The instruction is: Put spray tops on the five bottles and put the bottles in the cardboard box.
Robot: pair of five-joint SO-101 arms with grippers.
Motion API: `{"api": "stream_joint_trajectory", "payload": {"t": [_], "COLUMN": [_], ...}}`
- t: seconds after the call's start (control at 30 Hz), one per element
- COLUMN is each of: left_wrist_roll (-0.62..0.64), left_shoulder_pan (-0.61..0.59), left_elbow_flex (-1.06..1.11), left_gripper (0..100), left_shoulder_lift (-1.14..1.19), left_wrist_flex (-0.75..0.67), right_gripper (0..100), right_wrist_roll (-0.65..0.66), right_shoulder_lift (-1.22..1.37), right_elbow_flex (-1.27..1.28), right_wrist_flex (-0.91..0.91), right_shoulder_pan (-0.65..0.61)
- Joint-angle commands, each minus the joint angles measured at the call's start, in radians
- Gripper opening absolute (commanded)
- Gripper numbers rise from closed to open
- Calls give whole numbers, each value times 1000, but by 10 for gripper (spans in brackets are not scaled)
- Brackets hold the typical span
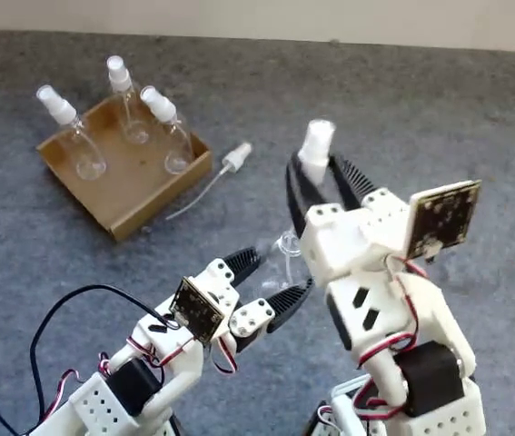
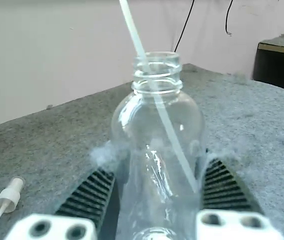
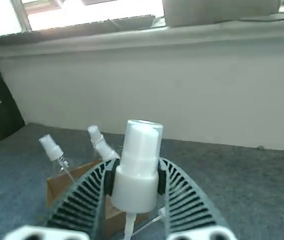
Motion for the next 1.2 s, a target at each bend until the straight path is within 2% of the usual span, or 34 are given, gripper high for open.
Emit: {"api": "stream_joint_trajectory", "payload": {"t": [0.0,0.3,0.4,0.53,0.83,1.03,1.17], "left_wrist_roll": [6,6,8,8,8,8,8], "left_shoulder_pan": [4,-5,-36,-51,-51,-53,-53], "left_elbow_flex": [21,8,13,10,8,8,8], "left_gripper": [24,24,24,24,24,24,24], "left_shoulder_lift": [-12,-13,-13,-13,-13,-13,-13], "left_wrist_flex": [-40,-68,-98,-101,-101,-101,-101], "right_gripper": [5,7,7,8,10,115,117], "right_wrist_roll": [3,3,8,84,97,97,97], "right_shoulder_lift": [-4,-4,-4,-4,-4,-4,-4], "right_elbow_flex": [-13,-8,-8,-4,-5,-7,-10], "right_wrist_flex": [77,268,302,340,412,432,472], "right_shoulder_pan": [-50,-58,-58,-58,-116,-119,-119]}}
